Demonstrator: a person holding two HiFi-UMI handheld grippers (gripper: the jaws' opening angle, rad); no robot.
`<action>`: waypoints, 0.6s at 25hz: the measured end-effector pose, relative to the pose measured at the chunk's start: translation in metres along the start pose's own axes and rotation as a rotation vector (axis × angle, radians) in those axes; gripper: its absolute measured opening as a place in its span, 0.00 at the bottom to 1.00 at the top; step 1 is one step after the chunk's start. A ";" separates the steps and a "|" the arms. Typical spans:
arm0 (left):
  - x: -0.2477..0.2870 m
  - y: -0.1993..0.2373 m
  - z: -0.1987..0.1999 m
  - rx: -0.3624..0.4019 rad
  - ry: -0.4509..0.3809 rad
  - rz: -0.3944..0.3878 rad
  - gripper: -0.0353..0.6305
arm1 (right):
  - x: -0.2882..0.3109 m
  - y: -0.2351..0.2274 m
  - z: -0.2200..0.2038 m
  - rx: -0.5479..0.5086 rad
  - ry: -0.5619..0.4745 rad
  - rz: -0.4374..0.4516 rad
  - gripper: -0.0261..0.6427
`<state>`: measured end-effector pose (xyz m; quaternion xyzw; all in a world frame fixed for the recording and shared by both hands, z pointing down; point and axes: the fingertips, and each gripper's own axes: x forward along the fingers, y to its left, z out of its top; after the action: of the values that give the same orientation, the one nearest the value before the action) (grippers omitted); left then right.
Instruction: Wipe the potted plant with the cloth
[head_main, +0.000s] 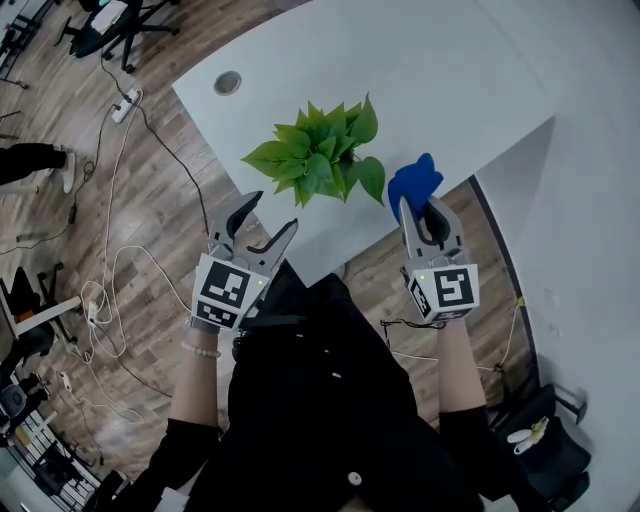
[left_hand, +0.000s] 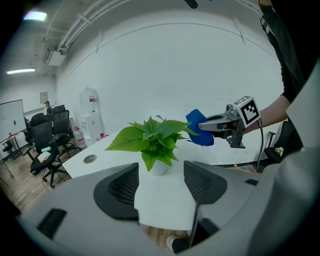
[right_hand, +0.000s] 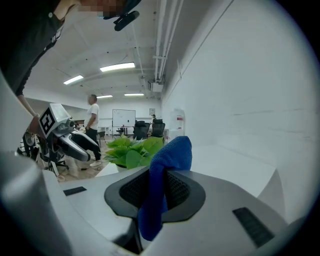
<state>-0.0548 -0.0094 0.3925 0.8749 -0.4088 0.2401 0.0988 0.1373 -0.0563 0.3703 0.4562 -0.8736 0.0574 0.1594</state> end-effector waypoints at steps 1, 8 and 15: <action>0.004 0.000 -0.004 0.001 0.011 -0.015 0.48 | 0.004 -0.002 -0.001 -0.017 0.008 0.000 0.17; 0.026 0.007 -0.020 0.000 0.045 -0.093 0.54 | 0.036 -0.012 -0.010 -0.096 0.038 0.000 0.17; 0.056 0.014 -0.027 0.038 0.067 -0.124 0.55 | 0.068 -0.015 -0.029 -0.063 0.068 0.052 0.17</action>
<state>-0.0434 -0.0461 0.4438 0.8917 -0.3457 0.2706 0.1103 0.1194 -0.1108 0.4198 0.4260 -0.8805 0.0494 0.2018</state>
